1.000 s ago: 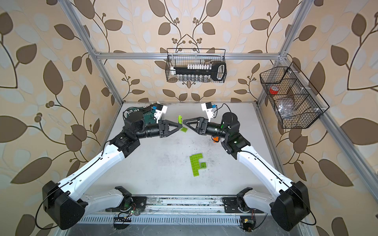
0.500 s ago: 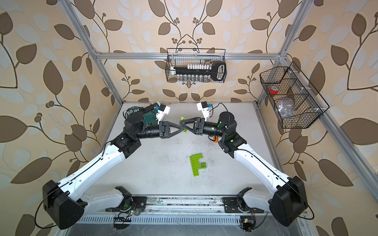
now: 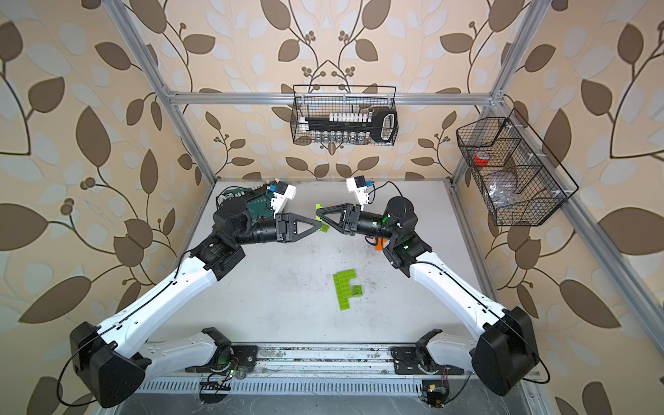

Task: Assemble a small pinwheel with lego
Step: Adjust the lego brick at the center of the board.

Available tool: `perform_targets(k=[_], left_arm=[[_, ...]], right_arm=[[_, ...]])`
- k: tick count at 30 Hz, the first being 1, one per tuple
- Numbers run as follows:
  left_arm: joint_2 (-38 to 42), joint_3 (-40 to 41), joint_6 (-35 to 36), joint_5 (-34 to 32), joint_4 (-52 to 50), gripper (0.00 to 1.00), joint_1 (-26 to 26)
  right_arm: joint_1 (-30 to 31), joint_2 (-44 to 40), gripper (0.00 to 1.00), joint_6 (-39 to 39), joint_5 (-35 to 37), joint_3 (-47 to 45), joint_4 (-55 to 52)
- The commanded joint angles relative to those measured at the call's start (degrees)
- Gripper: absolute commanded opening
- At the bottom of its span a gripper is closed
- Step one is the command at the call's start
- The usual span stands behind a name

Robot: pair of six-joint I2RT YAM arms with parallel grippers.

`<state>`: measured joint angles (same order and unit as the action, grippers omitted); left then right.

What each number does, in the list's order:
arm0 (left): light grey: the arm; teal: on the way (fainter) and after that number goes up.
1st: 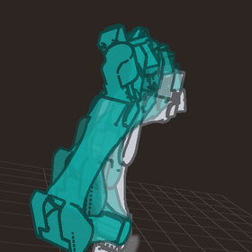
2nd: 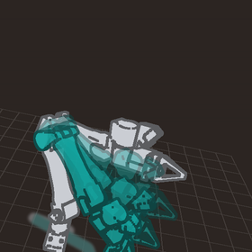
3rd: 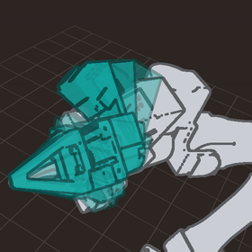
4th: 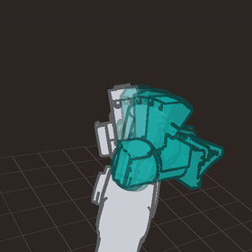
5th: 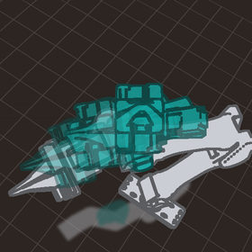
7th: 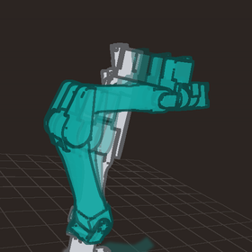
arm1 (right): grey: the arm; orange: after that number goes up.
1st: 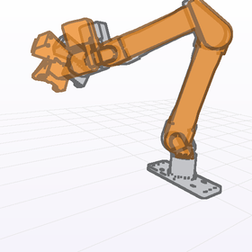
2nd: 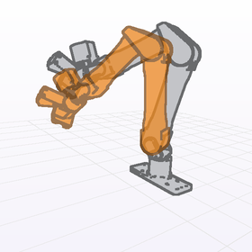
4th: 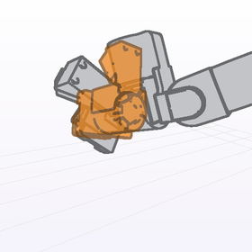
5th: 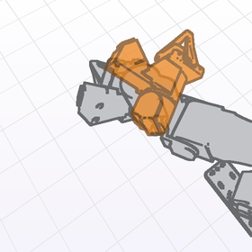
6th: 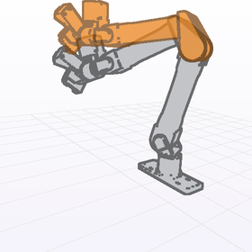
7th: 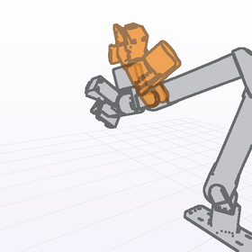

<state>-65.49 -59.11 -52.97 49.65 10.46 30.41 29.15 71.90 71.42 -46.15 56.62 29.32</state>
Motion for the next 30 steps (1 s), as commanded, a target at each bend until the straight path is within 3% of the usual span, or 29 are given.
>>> perform_targets(k=[1,8,10,15,18,21,24,27,30], left_arm=[[1.1,-0.8,0.3,1.5,1.0,0.0,0.3],[1.0,-0.8,0.5,1.2,0.7,0.0,0.3],[1.2,-0.8,0.9,1.0,0.2,0.16,0.3],[1.2,-1.0,3.4,-1.5,-4.7,0.82,0.2],[2.2,-1.5,7.9,-5.6,-12.0,0.98,0.1],[4.0,-1.4,12.7,-12.7,-21.9,0.99,0.1],[6.3,-0.4,15.8,-25.7,-33.2,0.99,0.2],[7.5,3.0,13.0,-37.2,-41.5,0.99,-0.8],[8.7,9.3,9.6,-41.3,-42.4,0.99,-1.9]], right_arm=[[0.3,0.4,0.31,2.2,-1.0,-0.5,5.7],[0.4,0.3,0.24,1.4,-0.8,-0.8,5.5],[0.3,-0.1,0.22,-0.2,-0.2,-0.7,3.8],[0.5,-2.6,0.21,-9.4,3.5,1.0,-9.9],[1.4,-4.2,0.21,-19.1,8.9,3.4,-23.9],[4.1,-3.8,0.2,-29.6,18.4,7.0,-39.2],[9.1,-1.4,0.21,-35.9,32.5,10.7,-51.9],[14.9,1.7,0.2,-37.3,46.4,11.1,-56.8],[20.4,7.2,0.2,-36.3,55.5,12.9,-61.2]])
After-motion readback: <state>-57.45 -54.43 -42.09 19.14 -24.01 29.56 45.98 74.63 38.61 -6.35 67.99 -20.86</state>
